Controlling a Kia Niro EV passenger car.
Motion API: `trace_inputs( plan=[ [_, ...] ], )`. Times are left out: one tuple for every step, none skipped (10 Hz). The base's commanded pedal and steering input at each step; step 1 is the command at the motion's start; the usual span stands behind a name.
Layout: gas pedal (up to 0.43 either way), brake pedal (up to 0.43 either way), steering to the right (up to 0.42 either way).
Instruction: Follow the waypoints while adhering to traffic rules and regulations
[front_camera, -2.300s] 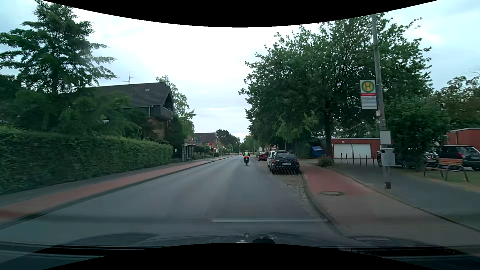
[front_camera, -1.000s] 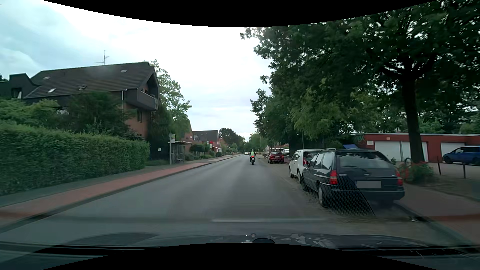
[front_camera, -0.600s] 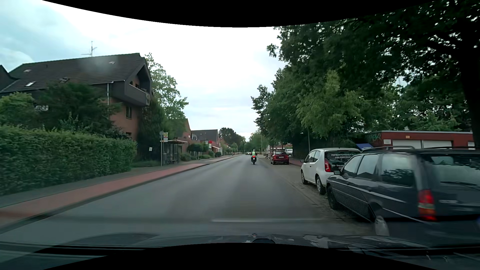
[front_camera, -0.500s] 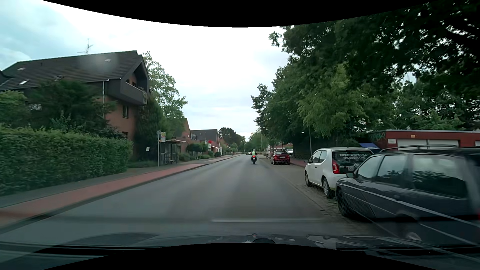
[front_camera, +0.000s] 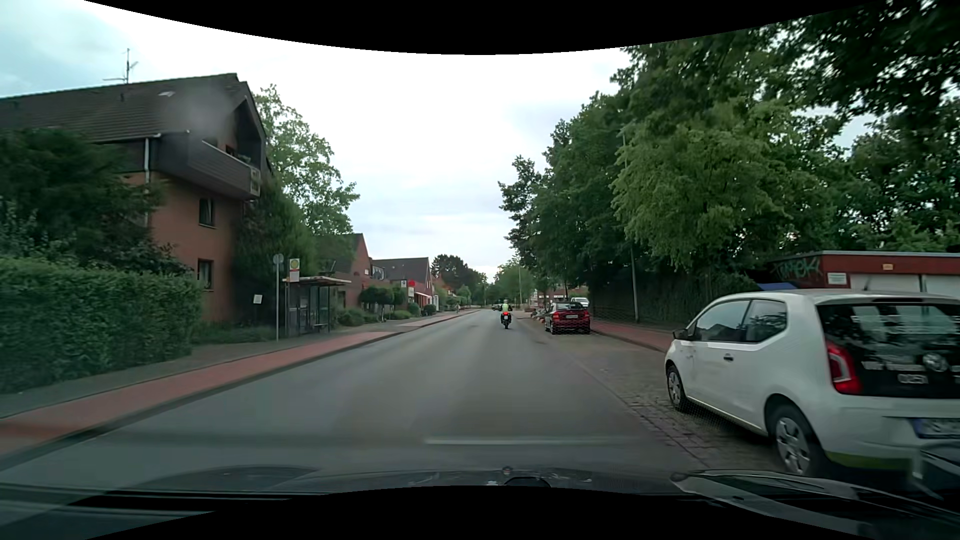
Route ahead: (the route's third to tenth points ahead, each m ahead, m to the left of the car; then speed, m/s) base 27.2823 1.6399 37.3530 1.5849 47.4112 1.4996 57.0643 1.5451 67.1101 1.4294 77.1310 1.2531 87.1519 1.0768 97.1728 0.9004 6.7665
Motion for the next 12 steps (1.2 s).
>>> trace_inputs(
  plan=[
    [0.15, 0.0, 0.011],
    [0.15, 0.0, 0.011],
    [0.15, 0.0, 0.011],
    [0.15, 0.0, 0.011],
    [0.15, 0.0, 0.011],
    [0.15, 0.0, 0.011],
    [0.15, 0.0, 0.01],
    [0.15, 0.0, 0.01],
    [0.15, 0.0, 0.01],
    [0.15, 0.0, 0.008],
    [0.15, 0.0, 0.005],
    [0.15, 0.0, 0.003]
  ],
)
